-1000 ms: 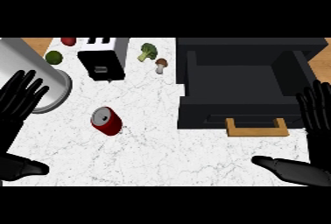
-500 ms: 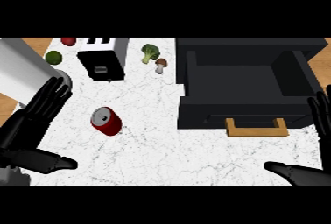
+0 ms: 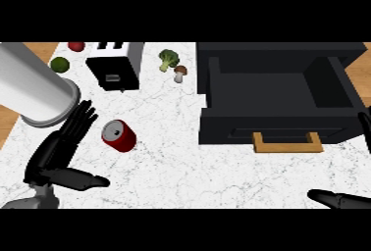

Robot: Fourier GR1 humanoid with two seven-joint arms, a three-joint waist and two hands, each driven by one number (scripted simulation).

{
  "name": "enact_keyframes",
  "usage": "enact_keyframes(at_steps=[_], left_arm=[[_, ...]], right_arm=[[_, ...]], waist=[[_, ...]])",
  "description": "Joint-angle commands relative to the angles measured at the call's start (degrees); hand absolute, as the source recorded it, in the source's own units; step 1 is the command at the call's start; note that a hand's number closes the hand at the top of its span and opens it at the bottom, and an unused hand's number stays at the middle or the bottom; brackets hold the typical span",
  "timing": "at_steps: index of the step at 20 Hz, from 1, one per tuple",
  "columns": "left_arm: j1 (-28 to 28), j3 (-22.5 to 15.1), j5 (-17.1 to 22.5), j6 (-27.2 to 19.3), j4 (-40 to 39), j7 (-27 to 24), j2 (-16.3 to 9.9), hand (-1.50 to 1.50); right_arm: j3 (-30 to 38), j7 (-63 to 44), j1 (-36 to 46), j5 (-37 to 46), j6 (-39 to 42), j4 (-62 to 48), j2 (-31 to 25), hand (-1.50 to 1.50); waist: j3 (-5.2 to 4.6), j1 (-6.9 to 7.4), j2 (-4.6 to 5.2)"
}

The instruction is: Pick up the can, place it into the drawer and close the drawer

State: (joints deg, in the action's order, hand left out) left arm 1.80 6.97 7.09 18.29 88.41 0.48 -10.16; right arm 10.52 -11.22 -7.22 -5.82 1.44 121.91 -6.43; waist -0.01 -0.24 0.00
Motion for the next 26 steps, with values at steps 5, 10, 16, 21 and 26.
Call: enact_keyframes(at_steps=[5,10,16,21,26], left_arm=[[5.83,2.41,-3.23,-2.46,-11.45,-4.7,-0.05,-1.5],[3.27,1.58,-6.47,-2.64,-18.87,-13.78,0.97,-1.5],[10.05,2.81,-8.12,-3.39,-32.05,-18.22,-0.11,-1.5],[13.07,4.05,-9.74,-5.19,-44.08,-26.65,0.24,-1.5],[18.22,4.96,-11.05,-6.56,-55.59,-32.95,-0.13,-1.5]], right_arm=[[2.92,2.23,-0.25,-1.89,1.97,-2.57,0.33,-1.5],[2.78,2.74,-4.48,-1.75,3.43,2.09,2.24,-1.5],[5.72,2.03,-3.89,-3.16,4.98,1.65,0.4,-1.5],[2.29,-2.62,-5.16,-0.6,3.39,8.54,2.59,-1.5],[5.68,-6.65,0.83,-2.95,3.37,6.24,-0.77,-1.5]], waist=[[0.02,0.03,0.01],[0.01,0.02,-0.02],[0.01,-0.14,0.02],[-0.03,-0.41,0.07],[-0.05,-0.4,0.15]])
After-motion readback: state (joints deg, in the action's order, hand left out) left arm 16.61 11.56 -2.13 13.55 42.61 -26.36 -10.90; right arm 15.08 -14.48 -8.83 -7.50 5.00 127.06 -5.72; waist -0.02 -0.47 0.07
